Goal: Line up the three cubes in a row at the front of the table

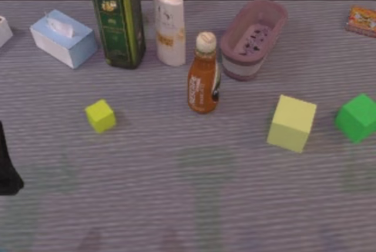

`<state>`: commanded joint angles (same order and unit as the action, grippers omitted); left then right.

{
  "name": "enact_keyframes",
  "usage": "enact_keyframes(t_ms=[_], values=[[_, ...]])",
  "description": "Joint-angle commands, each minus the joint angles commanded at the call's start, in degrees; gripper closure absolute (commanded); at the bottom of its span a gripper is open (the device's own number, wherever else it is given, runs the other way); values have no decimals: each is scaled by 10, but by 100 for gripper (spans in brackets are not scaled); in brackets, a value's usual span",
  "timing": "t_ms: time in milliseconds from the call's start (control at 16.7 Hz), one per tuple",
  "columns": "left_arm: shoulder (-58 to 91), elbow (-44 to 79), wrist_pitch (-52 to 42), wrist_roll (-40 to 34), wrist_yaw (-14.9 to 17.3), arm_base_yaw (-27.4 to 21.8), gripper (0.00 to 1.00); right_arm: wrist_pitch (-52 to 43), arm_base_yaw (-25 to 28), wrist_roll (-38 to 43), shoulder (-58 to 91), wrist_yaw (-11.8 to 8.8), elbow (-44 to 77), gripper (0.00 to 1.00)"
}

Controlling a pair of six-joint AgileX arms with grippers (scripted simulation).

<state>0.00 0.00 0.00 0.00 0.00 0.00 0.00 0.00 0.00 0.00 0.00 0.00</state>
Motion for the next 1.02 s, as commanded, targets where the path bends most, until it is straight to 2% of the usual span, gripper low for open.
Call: enact_keyframes(t_ms=[240,480,720,1020], values=[[17,17,-10,5,-1,-2,0,0,0,0,0,0,0,0],[125,117,-70,40,-2,-15,0,0,0,0,0,0,0,0],[319,277,-175,102,-2,-39,0,0,0,0,0,0,0,0],[630,518,-338,198,0,-77,0,0,0,0,0,0,0,0]])
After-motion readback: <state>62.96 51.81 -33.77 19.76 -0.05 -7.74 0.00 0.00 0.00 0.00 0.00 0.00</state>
